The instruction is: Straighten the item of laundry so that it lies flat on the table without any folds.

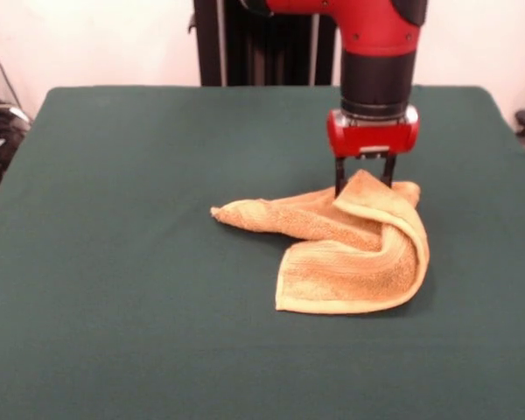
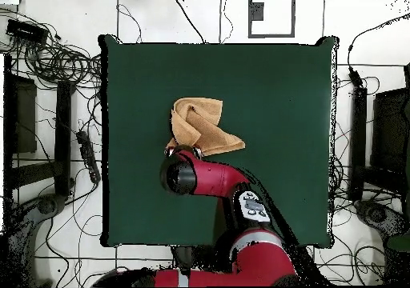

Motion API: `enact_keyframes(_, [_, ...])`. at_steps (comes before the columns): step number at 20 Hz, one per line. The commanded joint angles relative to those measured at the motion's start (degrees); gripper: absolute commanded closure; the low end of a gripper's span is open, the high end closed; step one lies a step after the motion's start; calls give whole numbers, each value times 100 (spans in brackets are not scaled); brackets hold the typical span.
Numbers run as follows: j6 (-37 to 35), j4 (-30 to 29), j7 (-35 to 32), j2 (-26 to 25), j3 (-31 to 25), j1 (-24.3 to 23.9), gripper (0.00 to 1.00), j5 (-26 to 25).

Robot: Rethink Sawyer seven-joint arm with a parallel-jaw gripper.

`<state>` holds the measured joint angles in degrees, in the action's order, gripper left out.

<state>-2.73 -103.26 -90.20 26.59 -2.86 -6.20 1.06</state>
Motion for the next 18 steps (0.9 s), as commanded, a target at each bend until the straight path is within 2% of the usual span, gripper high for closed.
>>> enact_keyframes(1, [-691,617,-803,-416,-477,-37,0,285])
enact_keyframes(5, [-595,584,-885,-410,-449,-21,0,271])
enact_keyframes(6, [-568,579,-906,-408,-440,-16,100,266])
enact_keyframes(18, [-312,478,-1118,-214,-211,142,100,329])
